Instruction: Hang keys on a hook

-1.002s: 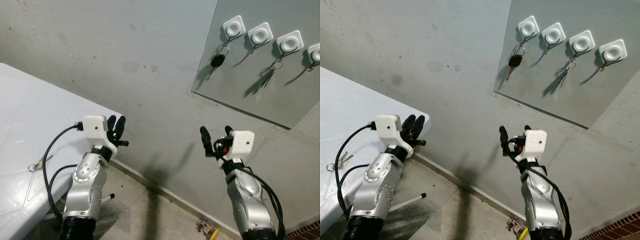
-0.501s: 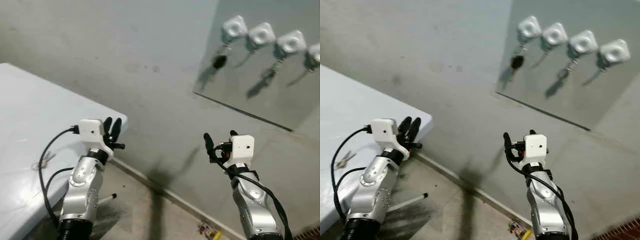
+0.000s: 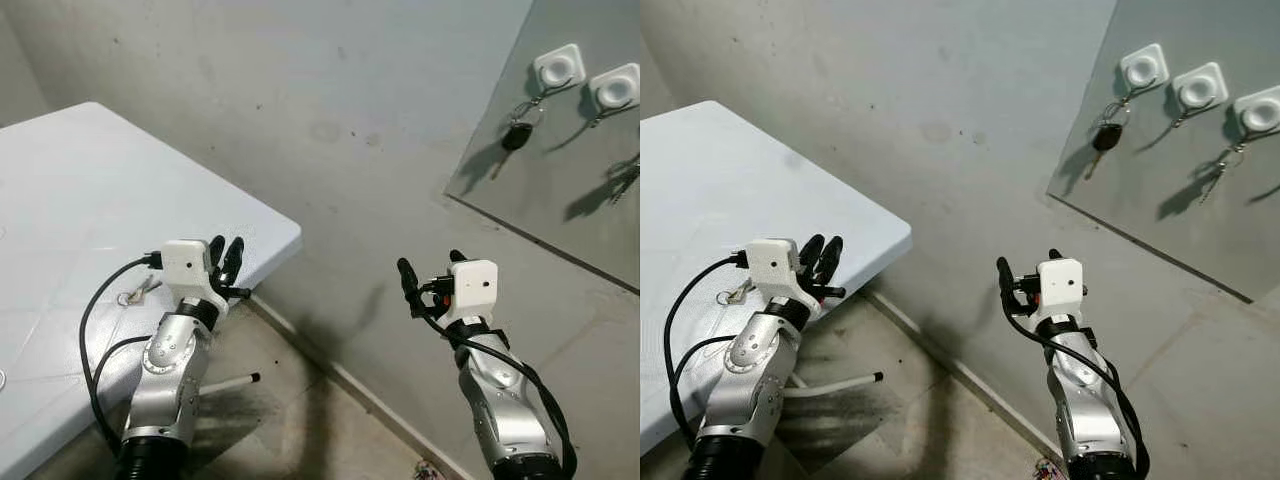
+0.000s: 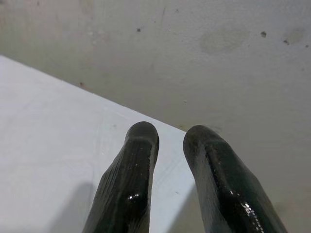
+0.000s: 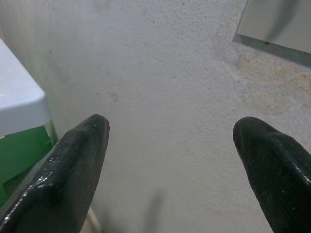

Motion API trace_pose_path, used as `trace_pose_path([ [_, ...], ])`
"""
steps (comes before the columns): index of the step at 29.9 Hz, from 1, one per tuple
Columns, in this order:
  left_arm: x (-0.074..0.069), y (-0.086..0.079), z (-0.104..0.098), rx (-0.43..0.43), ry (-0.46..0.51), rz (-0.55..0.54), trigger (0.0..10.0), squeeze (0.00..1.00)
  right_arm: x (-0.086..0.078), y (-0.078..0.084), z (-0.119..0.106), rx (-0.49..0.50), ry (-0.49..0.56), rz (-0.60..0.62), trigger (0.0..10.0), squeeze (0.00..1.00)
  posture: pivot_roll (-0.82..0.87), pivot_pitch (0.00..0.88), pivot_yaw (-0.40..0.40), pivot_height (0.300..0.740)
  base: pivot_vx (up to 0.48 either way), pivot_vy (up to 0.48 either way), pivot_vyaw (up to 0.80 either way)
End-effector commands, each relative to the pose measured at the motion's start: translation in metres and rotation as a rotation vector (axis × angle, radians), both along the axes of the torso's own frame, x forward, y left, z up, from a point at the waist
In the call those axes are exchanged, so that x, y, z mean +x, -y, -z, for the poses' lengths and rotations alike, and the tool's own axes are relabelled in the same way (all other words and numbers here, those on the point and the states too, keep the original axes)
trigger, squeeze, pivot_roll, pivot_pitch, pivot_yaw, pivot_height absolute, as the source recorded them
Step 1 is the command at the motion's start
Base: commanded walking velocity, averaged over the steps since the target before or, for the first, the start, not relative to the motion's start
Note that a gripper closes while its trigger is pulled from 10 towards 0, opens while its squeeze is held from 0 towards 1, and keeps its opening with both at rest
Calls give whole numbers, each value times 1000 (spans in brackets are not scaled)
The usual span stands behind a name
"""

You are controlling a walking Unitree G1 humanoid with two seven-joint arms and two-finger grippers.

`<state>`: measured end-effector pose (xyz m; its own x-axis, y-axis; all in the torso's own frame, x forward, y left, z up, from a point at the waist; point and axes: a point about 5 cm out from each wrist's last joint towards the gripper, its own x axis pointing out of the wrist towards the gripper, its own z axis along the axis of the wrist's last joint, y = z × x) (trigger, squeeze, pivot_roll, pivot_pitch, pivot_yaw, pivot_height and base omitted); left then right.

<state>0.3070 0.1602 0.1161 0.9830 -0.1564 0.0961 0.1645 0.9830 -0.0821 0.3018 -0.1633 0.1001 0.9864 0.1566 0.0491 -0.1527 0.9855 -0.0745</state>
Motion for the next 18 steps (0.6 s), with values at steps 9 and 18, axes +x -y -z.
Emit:
trace_pose_path([
  [9, -1, -1, 3, -5, -9, -26, 10000, 0, 4, 6, -1, -9, -16, 2, 10000, 0, -28, 0, -74, 740, 0, 0, 800],
  [18, 1, -3, 1, -9, -11, -41, 10000, 0, 4, 7, 0, -13, -20, 0, 10000, 0, -30, 0, -75, 740, 0, 240, 800],
])
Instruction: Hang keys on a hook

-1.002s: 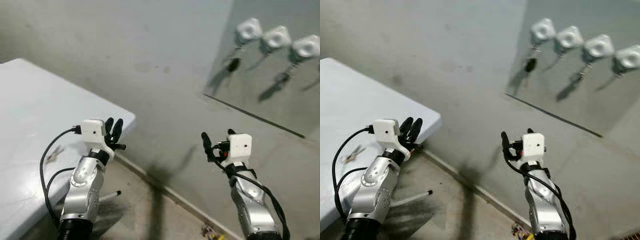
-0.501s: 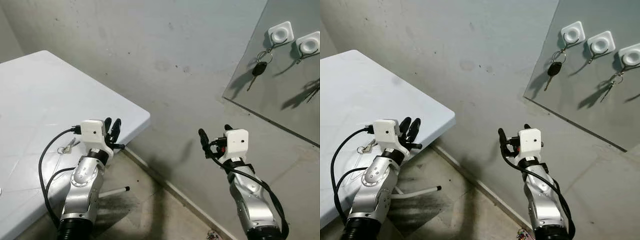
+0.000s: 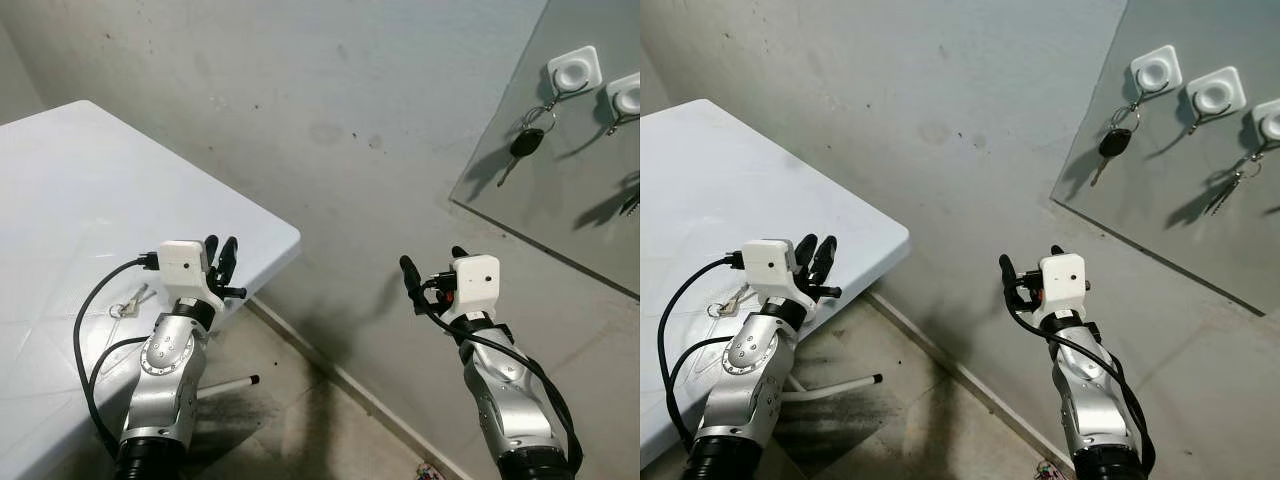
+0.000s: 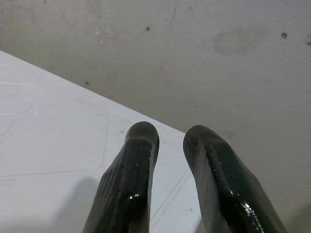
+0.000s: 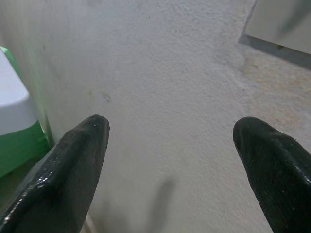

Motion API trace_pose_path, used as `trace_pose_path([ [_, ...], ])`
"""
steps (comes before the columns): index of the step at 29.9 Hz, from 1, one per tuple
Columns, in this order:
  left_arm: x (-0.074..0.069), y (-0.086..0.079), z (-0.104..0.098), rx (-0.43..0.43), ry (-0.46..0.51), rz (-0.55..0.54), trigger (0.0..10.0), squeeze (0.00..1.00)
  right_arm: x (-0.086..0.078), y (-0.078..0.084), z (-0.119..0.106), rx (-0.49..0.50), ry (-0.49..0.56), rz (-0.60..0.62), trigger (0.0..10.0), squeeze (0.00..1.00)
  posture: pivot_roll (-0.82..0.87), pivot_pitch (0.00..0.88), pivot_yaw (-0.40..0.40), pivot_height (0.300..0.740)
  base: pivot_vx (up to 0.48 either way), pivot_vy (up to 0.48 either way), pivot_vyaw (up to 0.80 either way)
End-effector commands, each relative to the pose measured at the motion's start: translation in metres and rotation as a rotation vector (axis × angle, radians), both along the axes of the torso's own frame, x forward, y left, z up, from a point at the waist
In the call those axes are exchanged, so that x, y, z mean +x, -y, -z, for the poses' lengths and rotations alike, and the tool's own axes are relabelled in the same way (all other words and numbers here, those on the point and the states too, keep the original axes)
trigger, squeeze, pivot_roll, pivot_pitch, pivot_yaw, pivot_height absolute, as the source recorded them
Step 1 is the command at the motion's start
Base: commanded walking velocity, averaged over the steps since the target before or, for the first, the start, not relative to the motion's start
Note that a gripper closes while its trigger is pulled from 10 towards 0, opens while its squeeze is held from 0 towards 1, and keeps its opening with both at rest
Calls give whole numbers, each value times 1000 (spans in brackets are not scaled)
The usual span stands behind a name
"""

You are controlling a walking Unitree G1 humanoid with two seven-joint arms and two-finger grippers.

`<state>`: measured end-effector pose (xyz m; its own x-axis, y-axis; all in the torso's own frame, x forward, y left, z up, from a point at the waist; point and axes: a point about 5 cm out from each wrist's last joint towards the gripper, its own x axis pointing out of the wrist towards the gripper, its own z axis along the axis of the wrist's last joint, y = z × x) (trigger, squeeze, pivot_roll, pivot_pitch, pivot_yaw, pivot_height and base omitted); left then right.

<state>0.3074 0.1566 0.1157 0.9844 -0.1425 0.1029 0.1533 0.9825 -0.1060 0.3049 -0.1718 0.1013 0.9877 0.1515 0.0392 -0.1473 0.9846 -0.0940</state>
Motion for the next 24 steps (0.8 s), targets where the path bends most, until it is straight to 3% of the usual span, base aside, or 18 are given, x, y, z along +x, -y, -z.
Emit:
trace_pose_path([
  [1, 1, -6, 1, 16, -14, -29, 10000, 0, 1, -2, 1, 8, -13, -6, 10000, 0, -30, 0, -75, 740, 0, 368, 800],
  [3, 1, -6, 0, 52, -6, -30, 10000, 0, 1, -1, 1, 5, -14, -3, 10000, 0, -31, 0, -74, 740, 0, 0, 800],
  [24, 2, -6, 2, 47, -30, -47, 10000, 0, 4, 5, -1, -6, -17, 1, 10000, 0, -28, 0, -79, 740, 0, 0, 800],
])
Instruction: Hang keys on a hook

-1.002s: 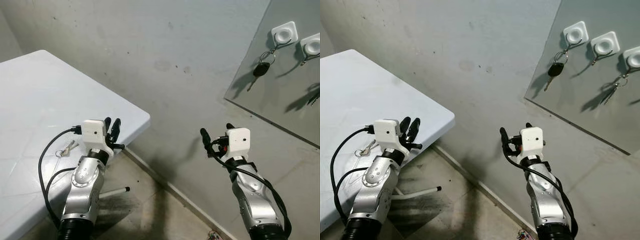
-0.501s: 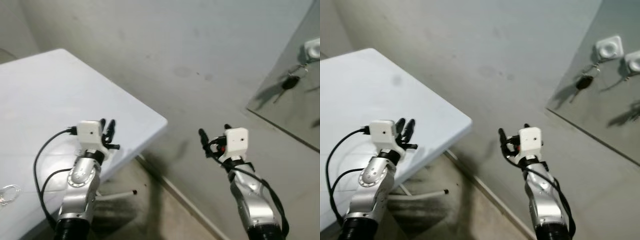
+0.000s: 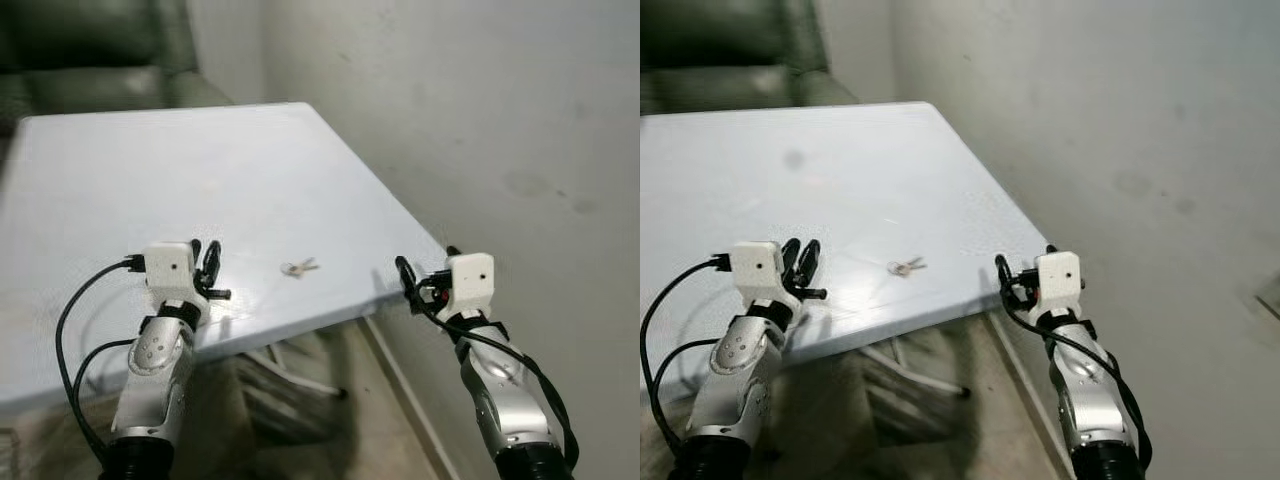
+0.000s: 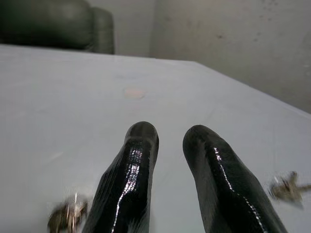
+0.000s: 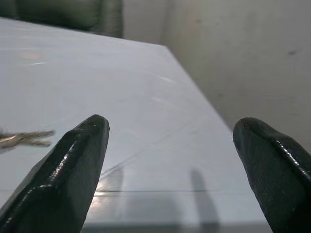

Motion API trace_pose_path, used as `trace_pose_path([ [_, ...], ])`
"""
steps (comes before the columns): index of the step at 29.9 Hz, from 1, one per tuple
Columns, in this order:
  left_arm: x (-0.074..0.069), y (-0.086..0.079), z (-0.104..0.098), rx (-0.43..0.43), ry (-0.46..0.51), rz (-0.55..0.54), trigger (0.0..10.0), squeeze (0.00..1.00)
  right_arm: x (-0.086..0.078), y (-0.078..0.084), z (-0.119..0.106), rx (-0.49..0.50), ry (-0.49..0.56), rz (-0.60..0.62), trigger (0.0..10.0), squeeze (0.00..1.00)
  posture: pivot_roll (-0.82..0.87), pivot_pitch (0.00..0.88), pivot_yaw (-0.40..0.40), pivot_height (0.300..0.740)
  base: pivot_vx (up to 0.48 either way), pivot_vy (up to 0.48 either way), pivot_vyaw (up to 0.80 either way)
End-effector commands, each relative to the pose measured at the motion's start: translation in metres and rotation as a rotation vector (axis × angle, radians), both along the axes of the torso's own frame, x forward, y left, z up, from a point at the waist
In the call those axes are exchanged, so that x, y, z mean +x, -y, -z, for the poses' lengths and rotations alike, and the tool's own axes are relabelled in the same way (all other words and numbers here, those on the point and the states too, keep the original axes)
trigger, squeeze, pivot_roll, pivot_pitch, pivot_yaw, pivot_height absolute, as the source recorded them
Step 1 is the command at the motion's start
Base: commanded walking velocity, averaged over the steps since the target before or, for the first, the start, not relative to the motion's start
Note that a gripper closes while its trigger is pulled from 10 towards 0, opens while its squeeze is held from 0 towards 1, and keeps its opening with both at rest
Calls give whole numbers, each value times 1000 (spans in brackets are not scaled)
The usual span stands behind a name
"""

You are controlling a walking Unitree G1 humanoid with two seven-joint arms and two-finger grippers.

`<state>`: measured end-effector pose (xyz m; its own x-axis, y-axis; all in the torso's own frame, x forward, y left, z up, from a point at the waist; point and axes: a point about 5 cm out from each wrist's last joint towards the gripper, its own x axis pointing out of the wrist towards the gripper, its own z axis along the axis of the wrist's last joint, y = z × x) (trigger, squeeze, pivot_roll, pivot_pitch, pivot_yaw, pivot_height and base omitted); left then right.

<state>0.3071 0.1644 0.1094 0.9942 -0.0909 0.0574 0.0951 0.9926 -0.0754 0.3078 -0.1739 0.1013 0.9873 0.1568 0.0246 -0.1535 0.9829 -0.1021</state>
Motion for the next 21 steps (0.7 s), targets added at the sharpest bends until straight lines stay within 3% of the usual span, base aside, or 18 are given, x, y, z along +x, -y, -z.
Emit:
trace_pose_path([
  [1, 2, 2, -5, 11, 12, 8, 10000, 0, 2, 3, -1, 3, -4, 5, 10000, 0, -26, 0, -82, 740, 0, 0, 800],
  [17, 3, 3, -4, 2, 5, 16, 10000, 0, 4, 2, -3, 0, 8, -18, 10000, 0, -23, 0, -86, 740, 0, 0, 793],
  [21, 4, 3, -3, -13, -5, 22, 10000, 0, 3, 2, -3, 41, 9, -21, 10000, 0, -25, 0, -85, 740, 0, 0, 0],
])
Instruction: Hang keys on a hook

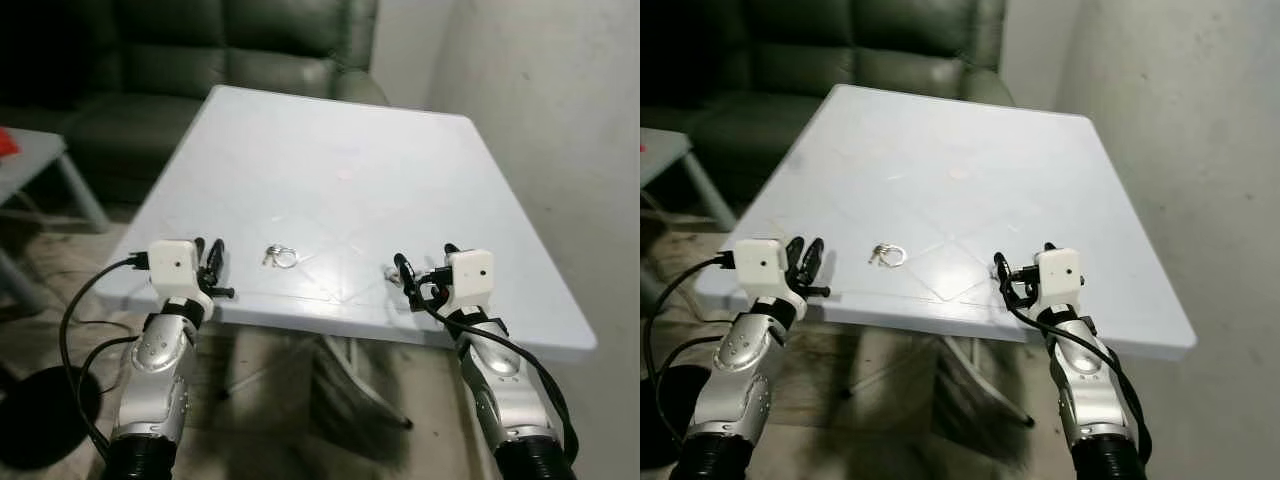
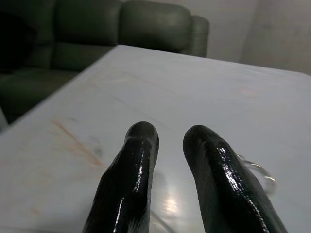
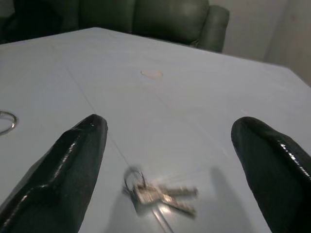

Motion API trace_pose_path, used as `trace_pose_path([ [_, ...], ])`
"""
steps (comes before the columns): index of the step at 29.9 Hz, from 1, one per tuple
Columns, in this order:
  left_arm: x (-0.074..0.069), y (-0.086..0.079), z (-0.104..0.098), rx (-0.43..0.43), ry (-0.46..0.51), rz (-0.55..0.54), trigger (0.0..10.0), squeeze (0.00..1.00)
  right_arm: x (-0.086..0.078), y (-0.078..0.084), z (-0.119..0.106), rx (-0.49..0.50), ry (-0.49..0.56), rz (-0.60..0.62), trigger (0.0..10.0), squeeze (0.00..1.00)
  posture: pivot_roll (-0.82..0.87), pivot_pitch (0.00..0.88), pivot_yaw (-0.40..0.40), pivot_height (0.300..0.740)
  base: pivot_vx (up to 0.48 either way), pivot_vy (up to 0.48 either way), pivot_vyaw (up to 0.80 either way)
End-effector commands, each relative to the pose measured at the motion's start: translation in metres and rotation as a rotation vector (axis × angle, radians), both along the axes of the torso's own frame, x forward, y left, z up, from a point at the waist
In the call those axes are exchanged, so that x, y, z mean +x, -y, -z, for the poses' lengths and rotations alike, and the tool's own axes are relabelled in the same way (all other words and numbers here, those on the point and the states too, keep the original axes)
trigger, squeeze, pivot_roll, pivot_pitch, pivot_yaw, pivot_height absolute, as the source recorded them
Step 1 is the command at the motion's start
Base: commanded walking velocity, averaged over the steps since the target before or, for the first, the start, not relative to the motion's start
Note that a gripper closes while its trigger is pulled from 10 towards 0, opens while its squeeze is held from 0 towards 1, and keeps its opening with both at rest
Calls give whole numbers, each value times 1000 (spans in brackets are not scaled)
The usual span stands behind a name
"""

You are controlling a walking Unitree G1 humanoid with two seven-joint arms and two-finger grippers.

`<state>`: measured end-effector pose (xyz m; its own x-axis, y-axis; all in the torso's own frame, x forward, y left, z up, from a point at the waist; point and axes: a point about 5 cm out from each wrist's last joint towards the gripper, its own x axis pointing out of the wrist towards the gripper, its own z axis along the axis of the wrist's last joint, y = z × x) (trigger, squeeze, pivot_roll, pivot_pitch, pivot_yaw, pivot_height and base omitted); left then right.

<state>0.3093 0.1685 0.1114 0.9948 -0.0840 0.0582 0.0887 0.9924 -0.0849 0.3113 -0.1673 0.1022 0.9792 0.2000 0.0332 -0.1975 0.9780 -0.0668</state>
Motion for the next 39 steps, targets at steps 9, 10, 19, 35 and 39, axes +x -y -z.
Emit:
trace_pose_path([
  [9, 3, 6, 0, -14, -19, 31, 10000, 0, -2, 7, 0, 10, 4, 12, 10000, 0, -29, 0, -80, 740, 0, 226, 0],
  [10, 4, 6, 0, -13, -21, 32, 10000, 0, -2, 8, 0, 10, 2, 11, 10000, 0, -29, 0, -80, 740, 0, 472, 0],
  [19, 4, 7, 0, -18, -24, 32, 10000, 0, -3, 9, 1, 13, -3, 10, 10000, 0, -27, 0, -82, 740, 0, 473, 0],
  [35, 5, 6, 0, -11, -27, 28, 10000, 0, -4, 8, 2, 15, -9, 7, 10000, 0, -27, 0, -83, 740, 0, 476, 0],
  [39, 5, 6, 0, -6, -27, 29, 10000, 0, -4, 8, 3, 16, -10, 5, 10000, 0, -25, 0, -84, 740, 0, 476, 0],
])
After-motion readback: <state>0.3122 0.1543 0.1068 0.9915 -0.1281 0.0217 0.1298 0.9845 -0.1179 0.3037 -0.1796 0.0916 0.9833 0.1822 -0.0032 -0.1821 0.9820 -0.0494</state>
